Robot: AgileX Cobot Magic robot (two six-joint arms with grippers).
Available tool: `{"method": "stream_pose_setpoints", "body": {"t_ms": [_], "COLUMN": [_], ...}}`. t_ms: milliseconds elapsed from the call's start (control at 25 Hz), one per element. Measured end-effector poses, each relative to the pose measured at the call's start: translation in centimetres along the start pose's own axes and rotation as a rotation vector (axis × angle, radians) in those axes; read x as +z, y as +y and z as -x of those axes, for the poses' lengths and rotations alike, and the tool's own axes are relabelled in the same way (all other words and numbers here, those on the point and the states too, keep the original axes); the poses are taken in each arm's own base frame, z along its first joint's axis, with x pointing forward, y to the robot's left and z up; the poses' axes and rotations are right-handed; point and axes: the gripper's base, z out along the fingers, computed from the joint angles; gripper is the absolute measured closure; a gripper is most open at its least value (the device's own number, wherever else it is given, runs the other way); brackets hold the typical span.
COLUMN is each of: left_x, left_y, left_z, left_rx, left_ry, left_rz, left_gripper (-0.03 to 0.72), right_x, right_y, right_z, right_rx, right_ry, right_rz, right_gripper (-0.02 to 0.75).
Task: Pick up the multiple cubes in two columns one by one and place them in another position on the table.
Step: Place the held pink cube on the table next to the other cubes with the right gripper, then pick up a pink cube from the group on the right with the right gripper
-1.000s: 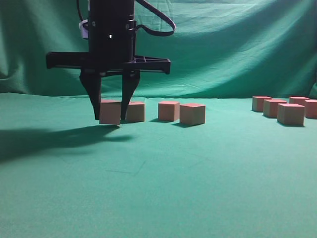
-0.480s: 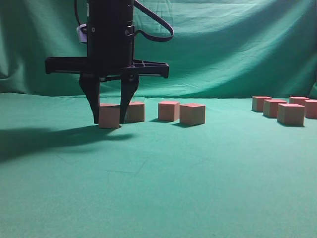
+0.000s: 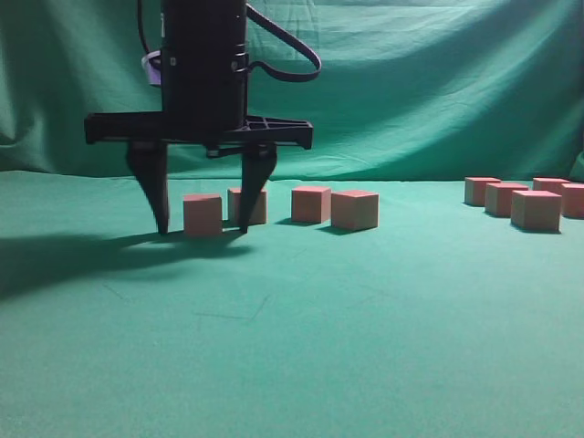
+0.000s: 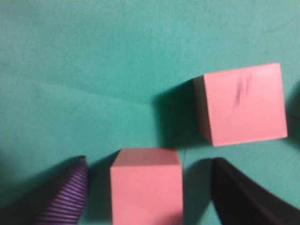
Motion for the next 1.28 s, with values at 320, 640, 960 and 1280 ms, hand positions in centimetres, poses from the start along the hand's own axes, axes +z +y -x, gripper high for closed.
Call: {"method": "stream_pose_setpoints", "body": {"t_ms": [320,640,960,1280], "left_x": [0.0,0.0,0.0,0.0], "left_y": [0.0,0.0,0.0,0.0], "left_z": [0.0,0.0,0.0,0.0], "left_rx": [0.0,0.0,0.0,0.0], "left_ry": [0.0,0.0,0.0,0.0], "left_rz": [0.0,0.0,0.0,0.0], "left_gripper": [0.688,0.688,0.688,0.688], "right_x": [-2.8,-9.8,-20.0,-25.5], "right_y": [0.2,0.8,-1.4,-7.9], "right_z": [1.1,3.8,3.3,0.8], "right_rx": [-0.054,-0.183,-0.255,-0.221], "right_ry": [0.012,-0.14,-0.304,-0.335], "right_rz": [-0.009,0.087,0.16,0.101], "right_gripper": [0.132,0.147,0.147,0.147]}}
